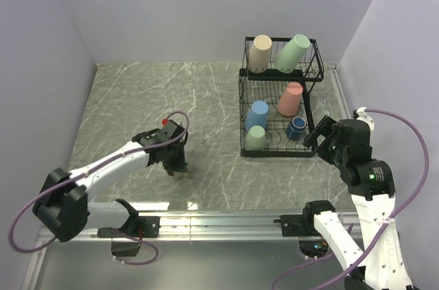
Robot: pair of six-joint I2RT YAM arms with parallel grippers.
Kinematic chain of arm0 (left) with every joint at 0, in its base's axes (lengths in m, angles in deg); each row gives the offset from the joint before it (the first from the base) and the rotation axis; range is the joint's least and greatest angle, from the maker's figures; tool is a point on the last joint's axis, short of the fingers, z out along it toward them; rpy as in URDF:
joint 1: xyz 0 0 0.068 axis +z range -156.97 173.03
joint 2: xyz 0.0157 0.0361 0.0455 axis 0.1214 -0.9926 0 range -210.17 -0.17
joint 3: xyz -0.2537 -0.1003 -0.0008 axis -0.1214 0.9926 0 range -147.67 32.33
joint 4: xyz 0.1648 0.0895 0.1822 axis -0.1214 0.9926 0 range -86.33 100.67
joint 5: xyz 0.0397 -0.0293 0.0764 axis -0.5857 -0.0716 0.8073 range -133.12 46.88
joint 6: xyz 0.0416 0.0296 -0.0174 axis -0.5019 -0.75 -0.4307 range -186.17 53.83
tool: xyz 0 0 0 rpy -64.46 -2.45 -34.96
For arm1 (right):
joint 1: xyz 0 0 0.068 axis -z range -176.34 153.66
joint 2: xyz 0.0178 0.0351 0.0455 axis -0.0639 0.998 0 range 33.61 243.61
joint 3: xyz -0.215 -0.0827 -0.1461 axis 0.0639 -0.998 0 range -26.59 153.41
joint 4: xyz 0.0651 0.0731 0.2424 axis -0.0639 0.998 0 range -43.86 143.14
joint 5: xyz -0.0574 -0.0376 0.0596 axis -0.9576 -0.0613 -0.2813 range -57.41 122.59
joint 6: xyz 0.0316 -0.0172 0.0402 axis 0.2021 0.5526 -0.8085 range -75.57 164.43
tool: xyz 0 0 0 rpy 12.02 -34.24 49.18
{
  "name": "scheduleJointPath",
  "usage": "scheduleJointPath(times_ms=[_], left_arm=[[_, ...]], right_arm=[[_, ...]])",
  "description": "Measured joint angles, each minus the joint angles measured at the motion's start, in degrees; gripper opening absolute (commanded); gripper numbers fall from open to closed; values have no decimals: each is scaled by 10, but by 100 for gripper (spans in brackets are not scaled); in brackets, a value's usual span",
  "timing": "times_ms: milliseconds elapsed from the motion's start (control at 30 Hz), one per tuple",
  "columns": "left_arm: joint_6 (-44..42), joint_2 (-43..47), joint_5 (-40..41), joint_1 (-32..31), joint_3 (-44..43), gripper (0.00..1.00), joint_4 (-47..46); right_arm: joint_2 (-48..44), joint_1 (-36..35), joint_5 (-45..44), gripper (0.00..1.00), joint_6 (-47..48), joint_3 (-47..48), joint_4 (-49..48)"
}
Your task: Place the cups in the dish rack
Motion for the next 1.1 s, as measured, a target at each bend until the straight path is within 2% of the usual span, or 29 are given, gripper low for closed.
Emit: scheduleJointPath(times_ms=[200, 333, 467, 600, 700, 833, 967, 1100], left_arm=[[-3, 107, -64, -2, -47, 1, 3], [18, 172, -136, -2, -87, 1, -67], [71, 241, -212, -2, -63, 1, -226], [122, 297, -259, -2, 0, 1, -398], [146, 307, -274, -2, 23, 1, -475], [164, 297, -285, -2, 30, 1, -539], [161, 290, -290, -3, 27, 1, -558], [149, 284, -296, -5, 16, 1, -555]], right_arm=[[-5, 0, 56, 99, 13, 23, -14], [-20, 0, 209, 100, 7, 17, -89], [-37, -2, 396, 100, -64, -48, -229], [-37, -7, 492, 100, -178, -99, -346], [-22, -35, 520, 100, -250, -103, -420], [7, -125, 527, 100, -322, -101, -493], [52, -200, 520, 100, -396, -102, -562], [96, -223, 496, 100, -425, -102, -574]])
